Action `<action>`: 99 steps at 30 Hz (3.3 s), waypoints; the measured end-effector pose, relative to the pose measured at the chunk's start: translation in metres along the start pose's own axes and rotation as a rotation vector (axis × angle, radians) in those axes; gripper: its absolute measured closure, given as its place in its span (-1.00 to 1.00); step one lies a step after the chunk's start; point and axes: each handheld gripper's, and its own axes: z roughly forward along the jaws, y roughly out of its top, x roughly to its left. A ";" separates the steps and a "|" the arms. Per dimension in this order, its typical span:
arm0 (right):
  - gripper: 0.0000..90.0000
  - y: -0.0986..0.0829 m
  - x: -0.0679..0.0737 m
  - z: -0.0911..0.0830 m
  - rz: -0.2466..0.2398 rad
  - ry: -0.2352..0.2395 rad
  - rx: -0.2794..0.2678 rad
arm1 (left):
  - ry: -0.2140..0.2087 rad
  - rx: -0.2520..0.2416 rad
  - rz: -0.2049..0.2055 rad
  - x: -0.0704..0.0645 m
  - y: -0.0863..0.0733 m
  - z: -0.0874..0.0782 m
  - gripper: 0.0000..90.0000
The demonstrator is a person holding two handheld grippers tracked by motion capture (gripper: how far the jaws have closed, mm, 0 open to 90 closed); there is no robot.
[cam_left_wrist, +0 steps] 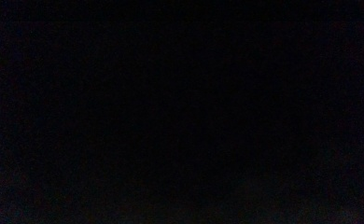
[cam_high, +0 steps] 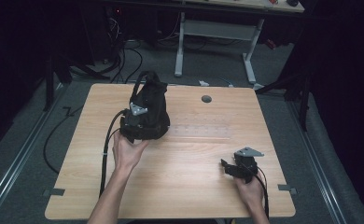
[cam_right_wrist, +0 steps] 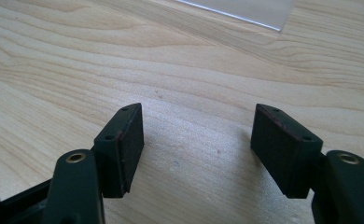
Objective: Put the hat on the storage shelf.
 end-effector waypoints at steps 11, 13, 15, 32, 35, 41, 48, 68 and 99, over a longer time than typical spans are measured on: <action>-0.22 0.000 0.000 0.000 0.002 0.000 0.000 | -0.009 -0.027 -0.015 0.006 -0.007 0.002 -0.76; -0.22 0.000 0.000 0.000 0.002 0.000 0.000 | 0.002 -0.038 0.002 0.006 -0.009 0.002 -0.75; -0.22 0.000 0.000 0.000 0.000 0.000 0.000 | 0.013 -0.049 0.021 0.005 -0.010 0.003 -0.75; -0.23 0.000 0.000 0.000 0.000 0.000 0.000 | 0.007 -0.078 0.024 0.010 -0.021 0.007 -0.86; -0.23 0.000 0.000 0.000 0.001 0.001 0.001 | -0.013 -0.082 0.016 0.012 -0.023 0.004 -0.89; -0.23 0.000 0.000 0.000 -0.001 0.001 0.000 | -0.062 -0.071 0.010 0.012 -0.025 0.001 -1.00; -0.23 0.000 0.000 0.000 0.001 0.001 0.001 | -0.110 -0.070 -0.027 0.012 -0.026 -0.004 -1.00; -0.23 0.000 0.000 0.000 -0.001 0.001 0.000 | -0.162 -0.061 -0.042 0.026 -0.031 -0.044 -0.89; -0.23 0.000 0.000 0.000 0.000 0.001 0.000 | -0.162 0.009 -0.113 0.073 -0.063 -0.077 -0.68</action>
